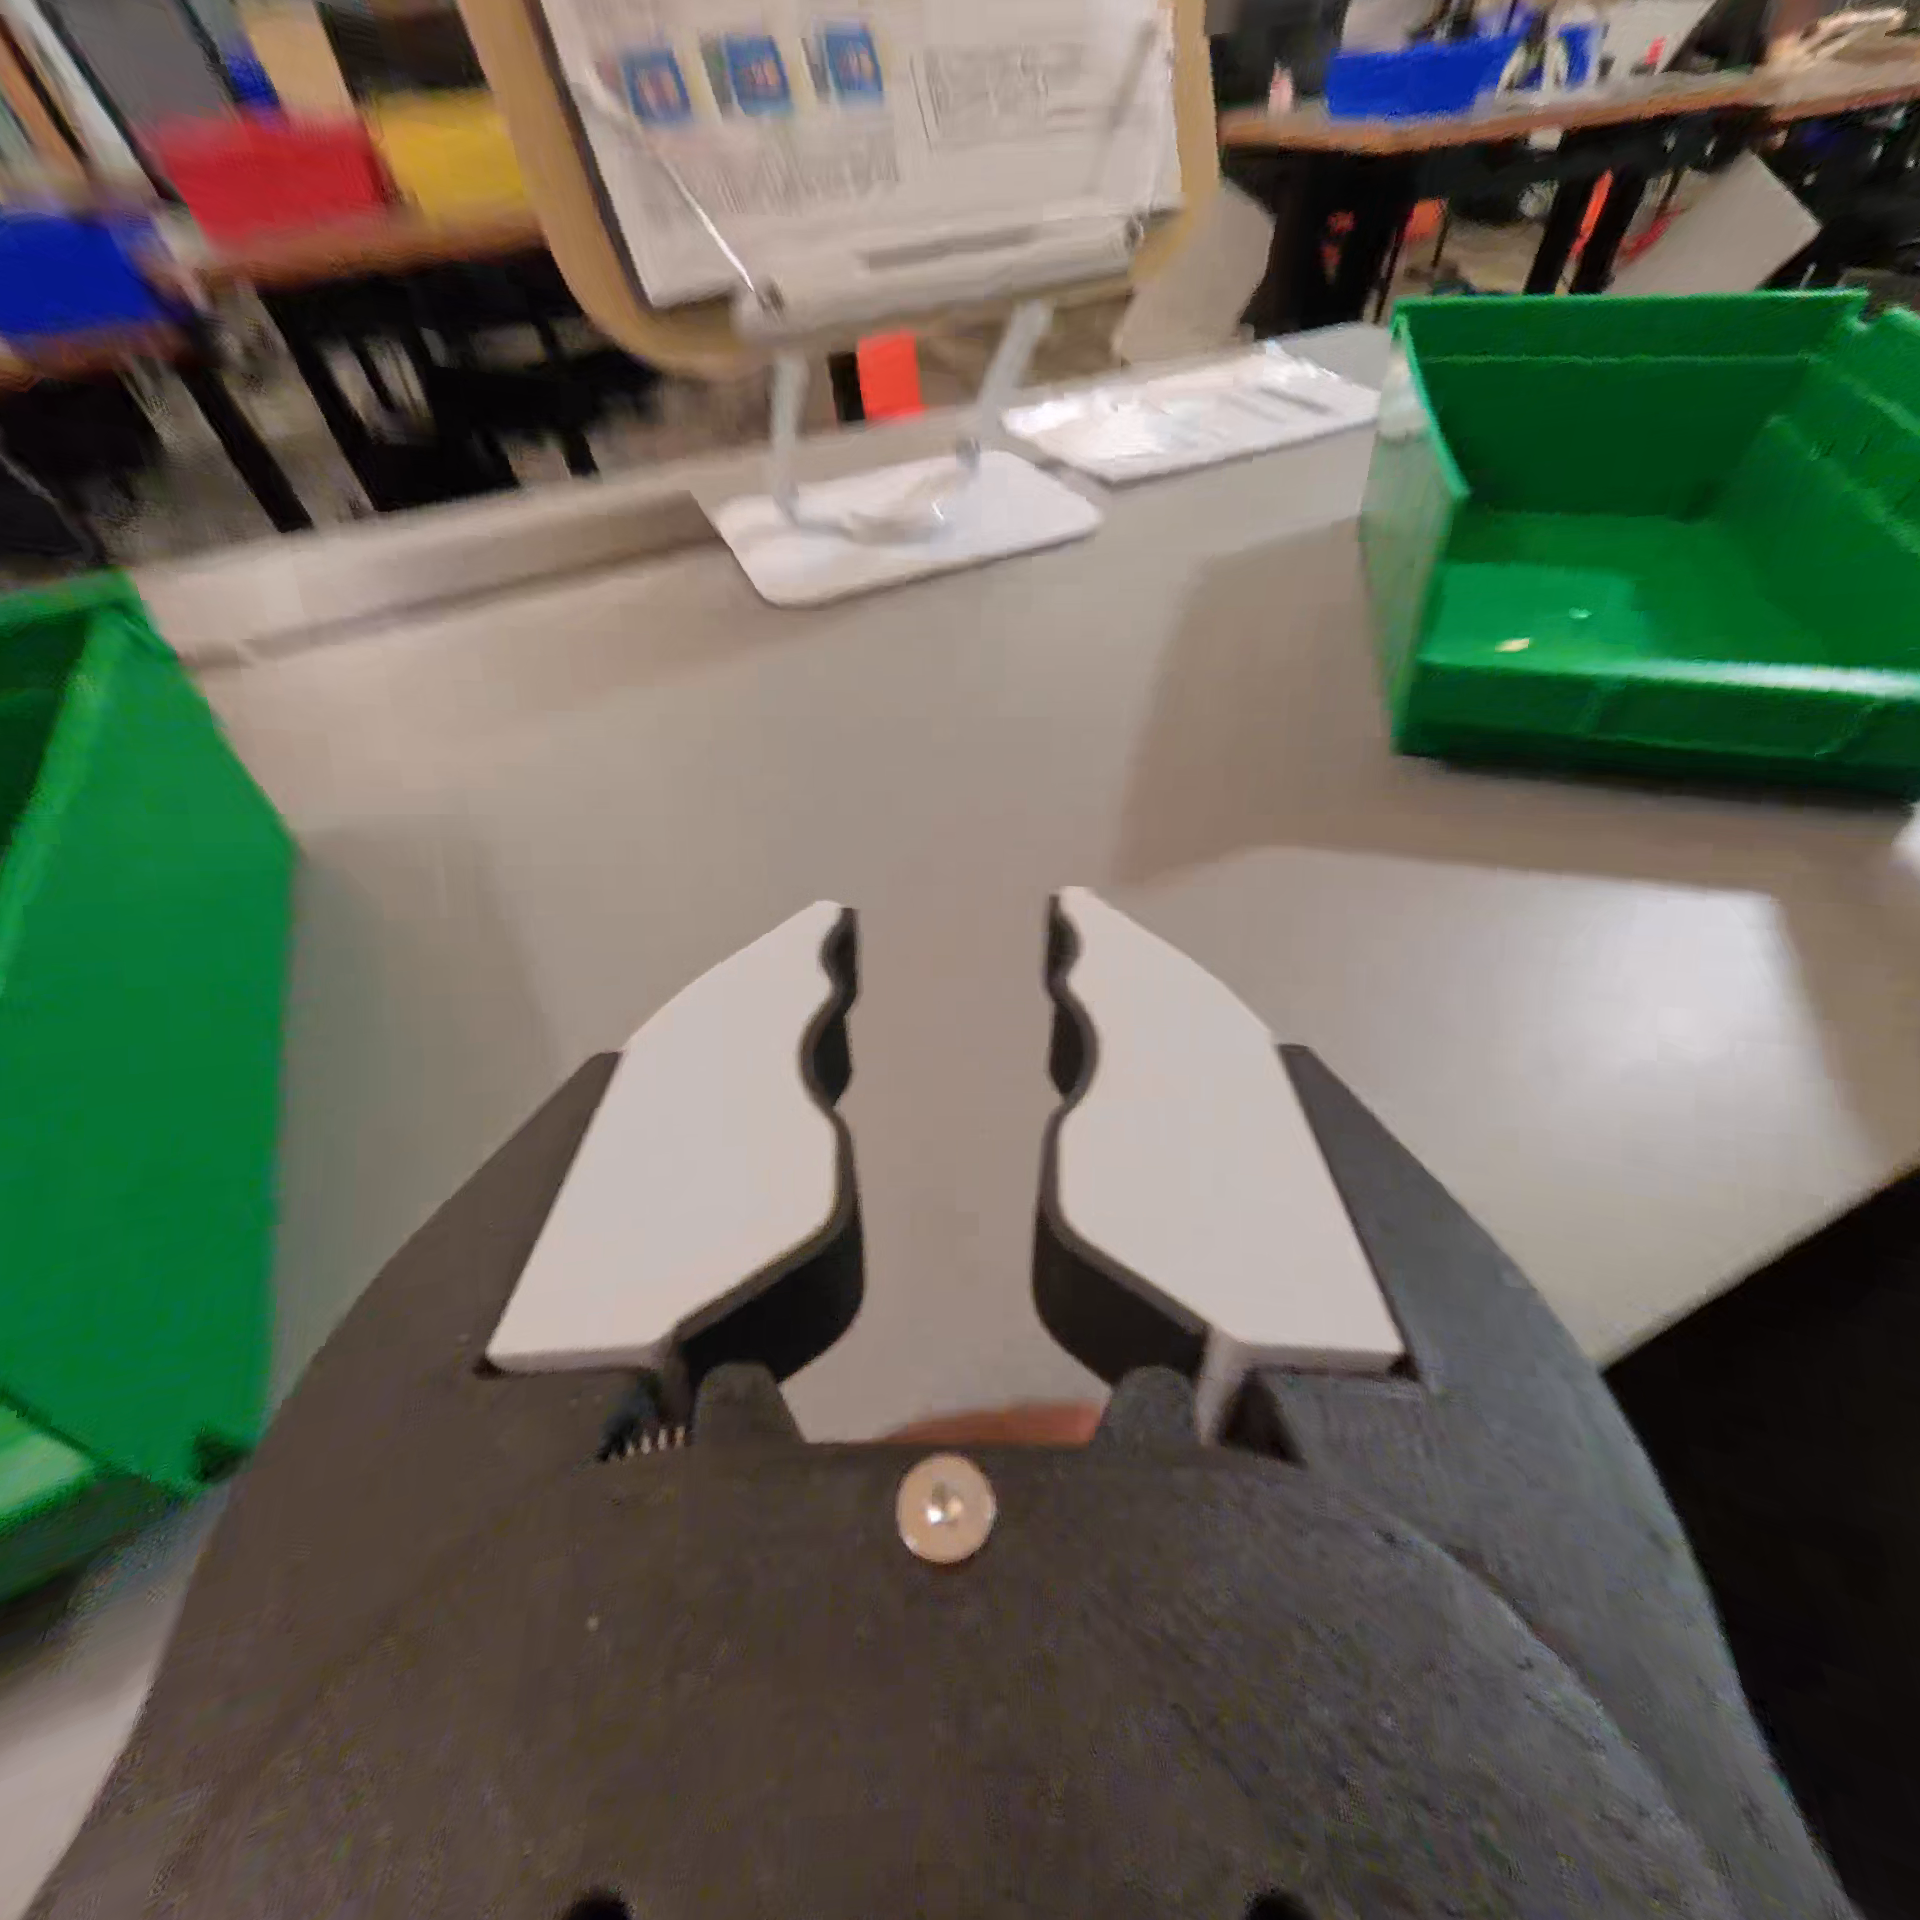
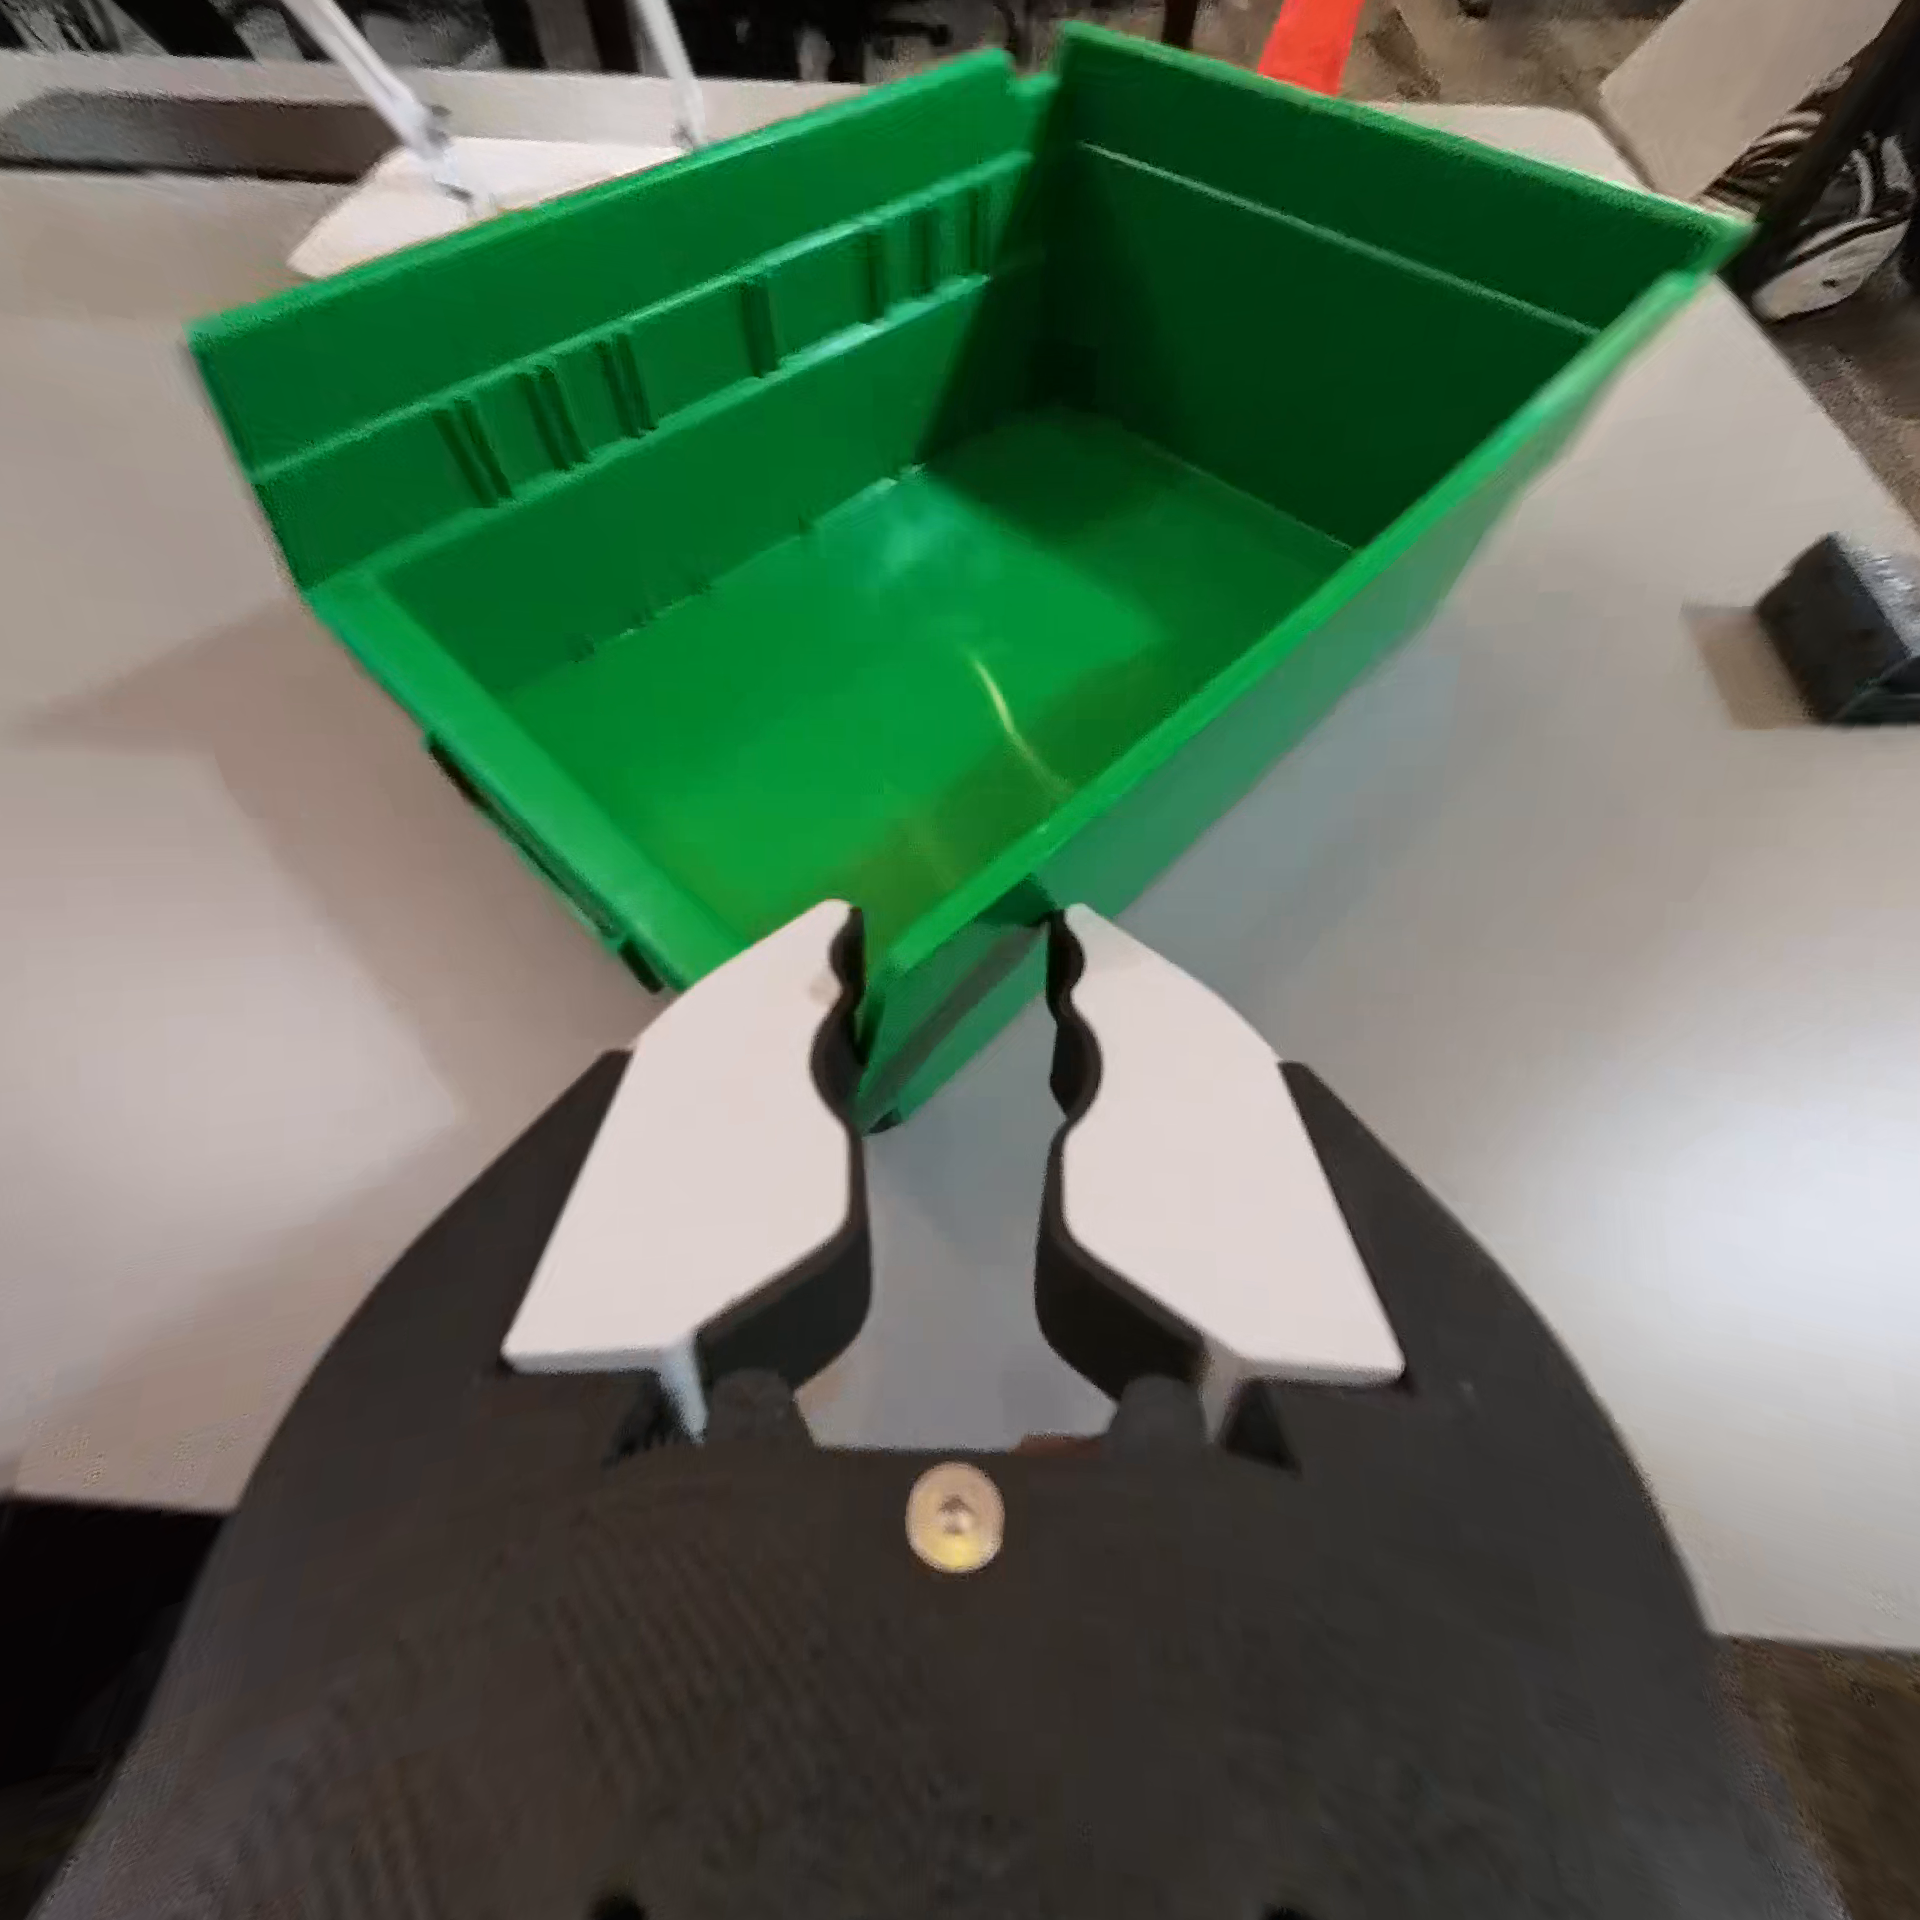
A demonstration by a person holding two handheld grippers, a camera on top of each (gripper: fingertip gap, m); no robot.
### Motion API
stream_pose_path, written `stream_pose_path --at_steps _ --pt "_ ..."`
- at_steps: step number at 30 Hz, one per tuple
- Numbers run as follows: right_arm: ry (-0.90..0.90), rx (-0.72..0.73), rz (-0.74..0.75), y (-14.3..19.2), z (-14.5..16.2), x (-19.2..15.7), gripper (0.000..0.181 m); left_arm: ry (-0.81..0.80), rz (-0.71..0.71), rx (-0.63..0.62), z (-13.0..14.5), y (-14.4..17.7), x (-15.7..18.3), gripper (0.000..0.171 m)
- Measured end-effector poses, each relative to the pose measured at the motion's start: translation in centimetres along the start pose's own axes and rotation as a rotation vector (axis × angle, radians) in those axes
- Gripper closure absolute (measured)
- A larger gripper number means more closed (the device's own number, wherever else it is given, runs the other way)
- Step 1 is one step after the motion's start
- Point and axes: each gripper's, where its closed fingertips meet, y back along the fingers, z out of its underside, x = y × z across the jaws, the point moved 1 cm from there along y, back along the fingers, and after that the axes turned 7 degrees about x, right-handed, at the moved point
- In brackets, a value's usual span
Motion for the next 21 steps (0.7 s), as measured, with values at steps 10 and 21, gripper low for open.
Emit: stream_pose_path --at_steps 10,21 --pt "-0.081 -0.011 0.148 -1.6 -0.7 15.1 0.176 -0.076 0.033 -0.032 0.5 -1.5 -1.7 0.142" --pt "0.038 -0.004 0.115 -0.8 -1.4 20.9 0.177 -0.012 0.085 -0.068 1.0 -2.2 -0.7 0.14"
